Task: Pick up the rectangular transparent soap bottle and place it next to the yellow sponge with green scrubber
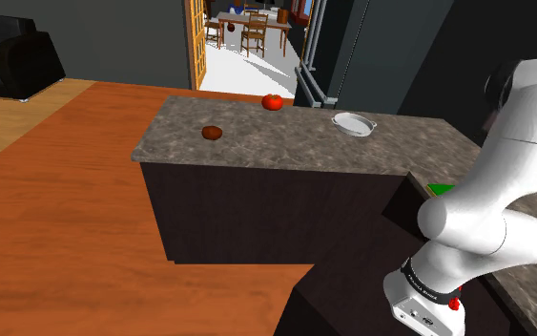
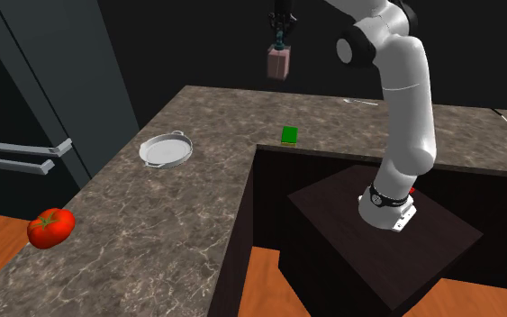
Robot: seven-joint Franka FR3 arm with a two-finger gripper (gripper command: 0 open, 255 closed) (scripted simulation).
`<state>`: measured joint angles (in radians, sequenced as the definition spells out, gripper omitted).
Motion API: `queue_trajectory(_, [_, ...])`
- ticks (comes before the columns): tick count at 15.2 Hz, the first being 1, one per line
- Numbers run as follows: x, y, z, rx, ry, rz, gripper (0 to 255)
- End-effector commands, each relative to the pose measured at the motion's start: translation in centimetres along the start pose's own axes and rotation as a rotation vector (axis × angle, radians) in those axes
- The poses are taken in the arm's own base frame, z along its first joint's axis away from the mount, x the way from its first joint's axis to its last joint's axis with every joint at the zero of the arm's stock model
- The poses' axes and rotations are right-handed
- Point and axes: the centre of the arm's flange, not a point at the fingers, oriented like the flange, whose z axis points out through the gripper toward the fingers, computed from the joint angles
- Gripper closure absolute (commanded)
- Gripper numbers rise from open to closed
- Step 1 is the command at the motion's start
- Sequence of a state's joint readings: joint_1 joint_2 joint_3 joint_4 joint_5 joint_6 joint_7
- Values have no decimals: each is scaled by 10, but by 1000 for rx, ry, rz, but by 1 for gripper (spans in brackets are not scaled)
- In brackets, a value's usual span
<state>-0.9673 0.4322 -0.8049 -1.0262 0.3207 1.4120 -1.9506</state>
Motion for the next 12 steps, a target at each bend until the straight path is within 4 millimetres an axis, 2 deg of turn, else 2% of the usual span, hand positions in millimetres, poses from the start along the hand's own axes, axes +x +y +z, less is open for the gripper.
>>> queue_trajectory(1, [-27, 9, 0, 1, 2, -3, 255])
queue_trajectory(3, [-47, 17, 0, 1, 2, -3, 255])
queue_trajectory(12, [-46, 14, 48, 1, 2, -3, 255])
